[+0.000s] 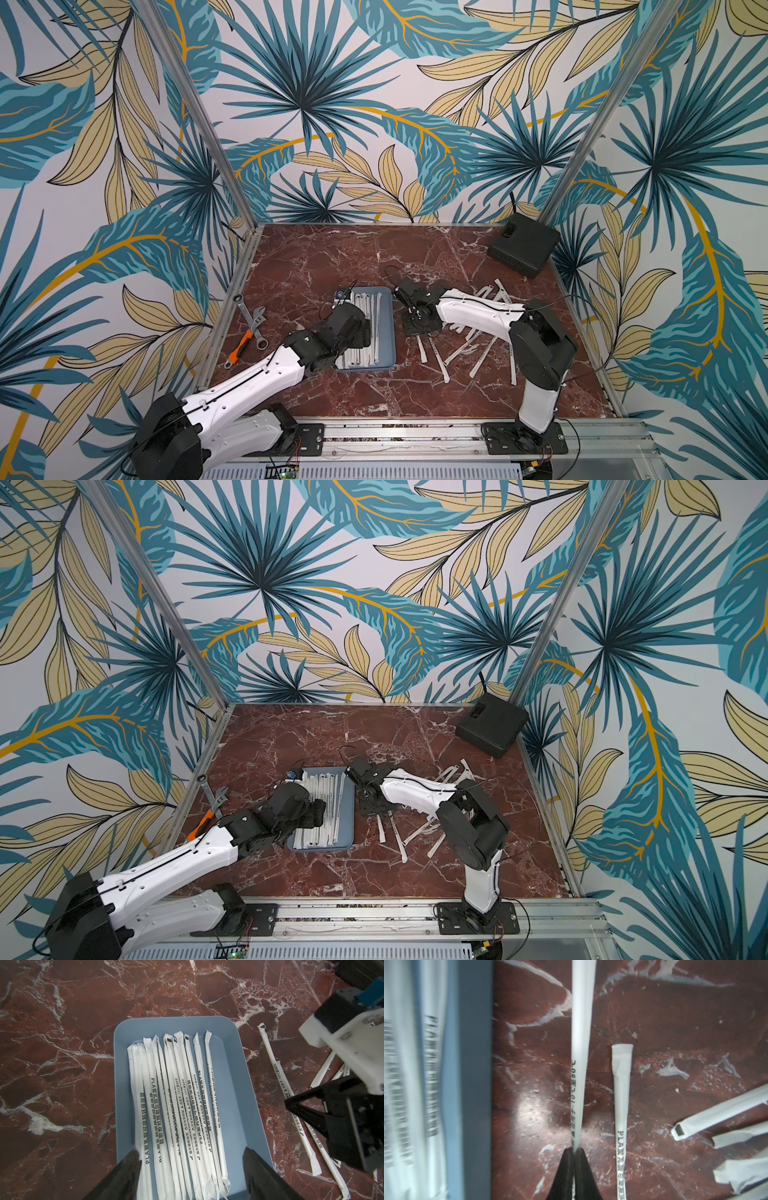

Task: Put the straws into the storage box
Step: Pick up the straw from the center of the board, then place the straw in the storage box.

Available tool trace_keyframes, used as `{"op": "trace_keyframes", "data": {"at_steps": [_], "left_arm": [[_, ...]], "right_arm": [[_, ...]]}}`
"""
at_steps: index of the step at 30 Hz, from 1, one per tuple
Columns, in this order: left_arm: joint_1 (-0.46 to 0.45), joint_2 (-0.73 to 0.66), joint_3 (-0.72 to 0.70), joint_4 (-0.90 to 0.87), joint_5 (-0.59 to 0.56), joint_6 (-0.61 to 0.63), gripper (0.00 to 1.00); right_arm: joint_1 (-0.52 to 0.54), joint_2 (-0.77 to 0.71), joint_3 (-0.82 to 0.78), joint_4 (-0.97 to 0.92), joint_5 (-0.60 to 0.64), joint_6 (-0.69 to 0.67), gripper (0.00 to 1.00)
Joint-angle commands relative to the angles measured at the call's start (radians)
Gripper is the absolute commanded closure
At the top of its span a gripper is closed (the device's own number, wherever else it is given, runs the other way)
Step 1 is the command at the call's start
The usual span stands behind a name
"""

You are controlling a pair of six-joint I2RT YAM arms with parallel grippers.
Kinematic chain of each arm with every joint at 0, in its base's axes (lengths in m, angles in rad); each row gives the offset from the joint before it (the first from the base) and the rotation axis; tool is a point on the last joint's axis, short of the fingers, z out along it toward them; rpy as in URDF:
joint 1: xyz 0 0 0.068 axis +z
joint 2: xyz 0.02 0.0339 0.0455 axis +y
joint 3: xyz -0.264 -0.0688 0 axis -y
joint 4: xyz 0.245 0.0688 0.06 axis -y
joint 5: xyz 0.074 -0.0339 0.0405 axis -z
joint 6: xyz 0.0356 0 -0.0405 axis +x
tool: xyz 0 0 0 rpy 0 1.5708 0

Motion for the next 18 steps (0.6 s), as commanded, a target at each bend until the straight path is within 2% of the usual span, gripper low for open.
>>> {"op": "trace_keyframes", "data": {"at_steps": [1,9,18], "left_arm": [[0.022,-0.044,-0.012,-0.008,-0.022,0.007,0.18],[0.04,-0.07,-0.017,-0.03,-0.013,0.007,0.18],[0.041,-0.092,-0.042,-0.026,-0.005,-0.004,0.18]], "right_arm": [[0.061,-0.062,0.061,0.013,-0.049,0.092,0.92],[0.104,0.103,0.187,0.101,-0.003,0.242,0.92],[0.104,0.266,0.246,0.094,-0.031,0.244,0.92]]}}
